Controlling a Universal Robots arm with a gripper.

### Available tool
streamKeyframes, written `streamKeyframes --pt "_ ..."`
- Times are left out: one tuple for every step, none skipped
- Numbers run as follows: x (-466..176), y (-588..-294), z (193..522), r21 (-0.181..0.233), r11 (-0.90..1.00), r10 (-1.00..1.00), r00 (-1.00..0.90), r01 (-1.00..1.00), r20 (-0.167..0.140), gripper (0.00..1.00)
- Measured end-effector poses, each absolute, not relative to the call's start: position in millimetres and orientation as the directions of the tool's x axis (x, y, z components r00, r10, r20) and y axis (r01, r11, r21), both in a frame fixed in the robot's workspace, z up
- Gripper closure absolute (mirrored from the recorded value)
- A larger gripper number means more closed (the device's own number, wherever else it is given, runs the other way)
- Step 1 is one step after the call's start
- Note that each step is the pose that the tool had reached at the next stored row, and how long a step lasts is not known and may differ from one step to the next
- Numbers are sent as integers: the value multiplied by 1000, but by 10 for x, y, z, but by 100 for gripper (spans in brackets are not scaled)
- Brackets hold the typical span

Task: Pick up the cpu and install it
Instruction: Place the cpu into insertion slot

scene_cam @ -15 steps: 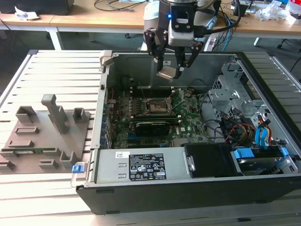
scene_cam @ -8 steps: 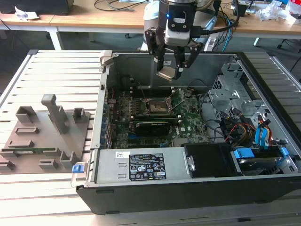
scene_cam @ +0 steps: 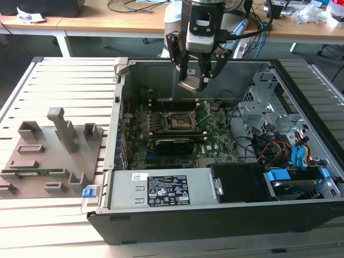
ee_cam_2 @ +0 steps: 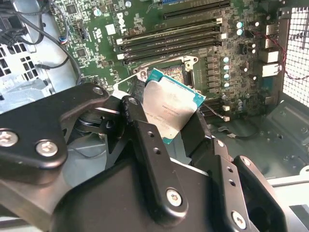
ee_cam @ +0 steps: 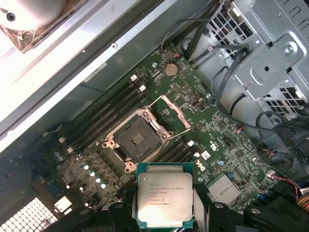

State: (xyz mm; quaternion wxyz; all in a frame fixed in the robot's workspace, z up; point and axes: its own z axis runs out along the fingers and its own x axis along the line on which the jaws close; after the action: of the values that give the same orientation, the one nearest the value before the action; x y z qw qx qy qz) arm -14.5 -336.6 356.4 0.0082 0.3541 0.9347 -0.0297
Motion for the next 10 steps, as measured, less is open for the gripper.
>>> streamKeyframes --pt "-145 -3366 3564 -50 743 666 -745 667 -37 45" --pt "-145 -3366 3564 -50 735 675 -737 676 -37 45" --pt "-145 -3366 3564 -51 727 684 -728 685 -38 45" --pt "-145 -3366 3564 -52 720 691 -722 692 -39 45" --pt "-144 -3366 3564 -53 713 698 -715 699 -39 45" --pt "-145 -3366 3564 -54 705 706 -707 707 -40 45" --pt "-145 -3366 3564 -54 698 713 -700 714 -41 45" --pt "-144 -3366 3564 -55 692 719 -694 720 -41 45" --pt "-144 -3366 3564 -55 684 726 -686 728 -42 45" --pt "-145 -3366 3563 -56 676 734 -678 735 -43 45"
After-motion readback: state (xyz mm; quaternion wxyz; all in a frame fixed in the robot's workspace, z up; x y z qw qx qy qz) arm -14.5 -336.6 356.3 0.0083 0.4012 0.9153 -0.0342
